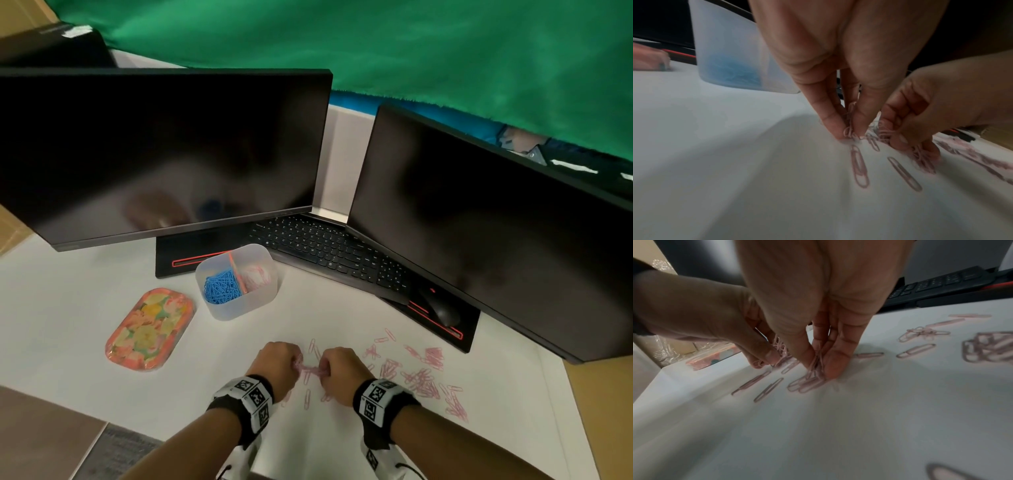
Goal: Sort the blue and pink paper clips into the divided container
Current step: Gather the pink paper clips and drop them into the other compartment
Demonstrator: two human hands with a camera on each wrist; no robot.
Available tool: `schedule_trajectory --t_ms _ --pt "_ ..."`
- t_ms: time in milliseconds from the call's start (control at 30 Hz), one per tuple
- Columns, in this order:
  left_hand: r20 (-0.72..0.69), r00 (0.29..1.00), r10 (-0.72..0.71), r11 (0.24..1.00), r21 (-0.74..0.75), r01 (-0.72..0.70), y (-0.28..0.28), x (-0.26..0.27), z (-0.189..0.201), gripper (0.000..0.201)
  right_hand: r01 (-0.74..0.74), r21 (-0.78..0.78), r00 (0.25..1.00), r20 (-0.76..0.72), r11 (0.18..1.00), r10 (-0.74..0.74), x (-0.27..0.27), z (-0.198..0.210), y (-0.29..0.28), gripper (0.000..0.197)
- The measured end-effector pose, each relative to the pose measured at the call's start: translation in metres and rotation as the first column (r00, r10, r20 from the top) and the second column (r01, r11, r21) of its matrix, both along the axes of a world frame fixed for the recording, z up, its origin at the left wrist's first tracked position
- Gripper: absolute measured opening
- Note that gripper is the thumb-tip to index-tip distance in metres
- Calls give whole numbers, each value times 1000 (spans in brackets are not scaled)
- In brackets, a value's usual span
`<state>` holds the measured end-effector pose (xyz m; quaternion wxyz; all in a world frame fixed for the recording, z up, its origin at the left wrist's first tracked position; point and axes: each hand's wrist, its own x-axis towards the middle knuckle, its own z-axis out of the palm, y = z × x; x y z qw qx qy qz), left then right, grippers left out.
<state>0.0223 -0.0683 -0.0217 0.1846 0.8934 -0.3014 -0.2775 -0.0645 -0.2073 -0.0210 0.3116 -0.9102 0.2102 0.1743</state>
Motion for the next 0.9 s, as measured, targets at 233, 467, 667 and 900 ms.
schedule_trajectory --t_ms 233,467,667,900 --pt "-26 994 101 975 -196 -105 3 24 30 13 31 88 999 -45 996 -27 0 -4 -12 9" --pt "10 948 319 893 -337 -297 5 93 80 8 48 147 998 -34 988 -43 6 -1 -17 13" --pt "126 914 386 915 -178 -362 -5 136 89 13 87 237 993 60 968 -104 33 25 -13 7" --pt "14 900 435 879 -222 -422 -2 145 73 37 96 289 970 187 952 -154 101 75 -10 5"
